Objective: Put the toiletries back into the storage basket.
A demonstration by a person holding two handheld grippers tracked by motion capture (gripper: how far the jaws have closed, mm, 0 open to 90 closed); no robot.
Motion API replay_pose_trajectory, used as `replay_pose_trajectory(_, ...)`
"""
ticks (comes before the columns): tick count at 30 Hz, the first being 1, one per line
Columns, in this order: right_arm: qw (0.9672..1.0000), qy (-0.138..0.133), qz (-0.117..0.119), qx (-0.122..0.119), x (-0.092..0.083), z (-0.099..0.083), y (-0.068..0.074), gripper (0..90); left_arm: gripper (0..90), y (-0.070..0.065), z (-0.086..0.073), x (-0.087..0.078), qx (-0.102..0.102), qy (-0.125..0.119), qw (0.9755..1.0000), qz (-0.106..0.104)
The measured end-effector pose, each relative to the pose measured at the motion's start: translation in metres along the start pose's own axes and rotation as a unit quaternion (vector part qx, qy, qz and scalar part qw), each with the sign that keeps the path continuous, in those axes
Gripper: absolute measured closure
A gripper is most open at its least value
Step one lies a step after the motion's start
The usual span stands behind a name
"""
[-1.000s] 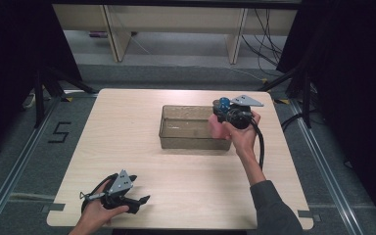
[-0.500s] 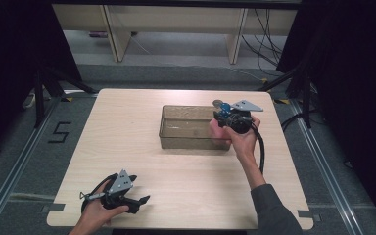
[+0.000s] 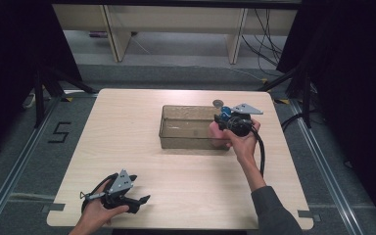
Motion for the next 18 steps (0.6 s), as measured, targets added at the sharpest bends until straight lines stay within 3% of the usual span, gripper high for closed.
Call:
replay_pose_trajectory(2,0.9997,-0.006,-0.01,-0.021,0.0017,-0.0007,-0.0035,53.7,16.5,0.0013,0.0001,-0.0004,0.003,0.001,1.0,0.002)
replay_pose_trajectory(3,0.9998,0.006,0.0,-0.017,0.0023,-0.0038,-0.0021,53.7,16.5,0.0005,0.0003,-0.0007,-0.001,0.003,1.0,0.001)
replay_pose_trajectory(5,1.0,0.003,0.002,-0.005,0.0039,-0.0055,-0.0009,53.7,16.5,-0.0001,0.0001,-0.0006,-0.002,0.002,1.0,-0.001)
replay_pose_trajectory(6,0.9999,0.0,-0.004,-0.016,0.0038,-0.005,-0.0024,53.7,16.5,0.001,0.0001,-0.0005,0.002,0.0,1.0,0.002)
replay_pose_trajectory(11,1.0,0.0,-0.001,-0.009,0.0052,-0.0059,0.0019,53.6,16.5,0.0005,0.0006,-0.0008,0.005,0.001,1.0,0.002)
replay_pose_trajectory(13,0.9998,-0.006,-0.009,-0.019,0.0064,-0.0055,0.001,53.5,16.5,-0.0022,0.001,-0.0003,-0.006,-0.005,1.0,-0.003)
replay_pose_trajectory(15,0.9998,-0.001,-0.003,-0.022,0.0069,-0.0061,0.0023,53.4,16.5,0.0007,0.0006,-0.0008,0.007,0.005,1.0,0.004)
replay_pose_trajectory(18,0.9999,0.002,-0.001,-0.015,0.0064,-0.0069,0.0007,53.0,16.5,-0.001,0.0002,-0.0004,0.003,0.002,1.0,0.001)
Point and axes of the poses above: each handheld gripper's, and its own axes: x roughly forward along the jaws, z roughly out of its top, y roughly to its left, the point moved 7 cm from there along x, roughly forward along the jaws, and after that the axes turned 1 degree about -z, right-handed, at the moved point
